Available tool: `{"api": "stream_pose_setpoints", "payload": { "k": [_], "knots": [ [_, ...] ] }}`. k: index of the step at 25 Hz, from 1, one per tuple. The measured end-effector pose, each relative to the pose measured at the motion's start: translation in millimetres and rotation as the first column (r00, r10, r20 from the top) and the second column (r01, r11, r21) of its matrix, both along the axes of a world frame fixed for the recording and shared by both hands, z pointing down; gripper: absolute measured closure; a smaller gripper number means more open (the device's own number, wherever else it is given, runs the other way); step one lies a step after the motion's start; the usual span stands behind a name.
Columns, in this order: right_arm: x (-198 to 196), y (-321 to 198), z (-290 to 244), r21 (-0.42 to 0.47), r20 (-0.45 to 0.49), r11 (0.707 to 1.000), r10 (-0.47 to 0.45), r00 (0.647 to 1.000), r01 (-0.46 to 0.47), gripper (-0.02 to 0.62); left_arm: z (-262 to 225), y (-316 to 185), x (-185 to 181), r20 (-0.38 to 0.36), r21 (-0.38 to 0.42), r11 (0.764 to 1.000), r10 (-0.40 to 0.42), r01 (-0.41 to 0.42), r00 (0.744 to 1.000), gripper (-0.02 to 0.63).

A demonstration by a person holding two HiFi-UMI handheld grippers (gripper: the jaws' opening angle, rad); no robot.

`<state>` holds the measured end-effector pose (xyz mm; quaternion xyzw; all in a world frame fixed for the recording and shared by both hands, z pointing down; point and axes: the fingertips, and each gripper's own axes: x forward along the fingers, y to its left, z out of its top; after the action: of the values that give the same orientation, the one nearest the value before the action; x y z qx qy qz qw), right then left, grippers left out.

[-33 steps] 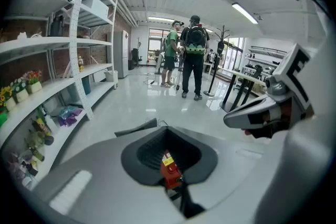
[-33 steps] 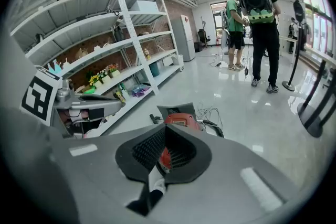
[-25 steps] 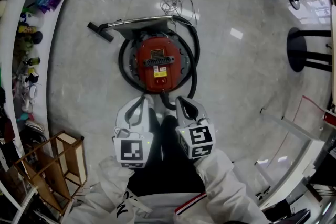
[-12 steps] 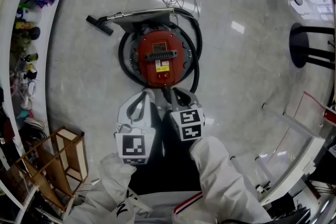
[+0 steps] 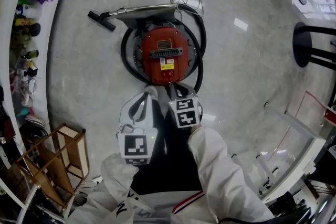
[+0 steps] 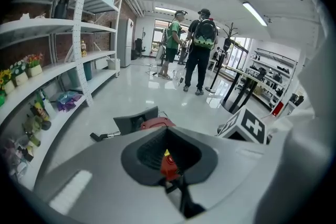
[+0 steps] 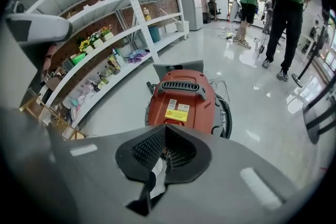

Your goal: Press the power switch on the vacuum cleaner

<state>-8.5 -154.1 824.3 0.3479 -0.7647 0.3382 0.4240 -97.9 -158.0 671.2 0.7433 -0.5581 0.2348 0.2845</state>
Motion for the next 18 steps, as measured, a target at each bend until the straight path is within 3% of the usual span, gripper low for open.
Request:
{"api": "stream_pose_setpoints", "payload": {
  "k": [7, 18],
  "knots": [
    [0, 1, 32, -0.028, -0.062, 0.998, -0.063, 0.996, 0.062, 0.595, 0, -6, -9, -0.007, 0.000, 1.000, -0.020, 0.020, 1.000, 0.606],
    [3, -11, 54, -0.041, -0.114, 0.996, -0.084, 0.990, 0.080, 0.595, 6, -6, -19, -0.016, -0.017, 0.999, -0.031, 0.030, 0.999, 0.606]
  ]
}}
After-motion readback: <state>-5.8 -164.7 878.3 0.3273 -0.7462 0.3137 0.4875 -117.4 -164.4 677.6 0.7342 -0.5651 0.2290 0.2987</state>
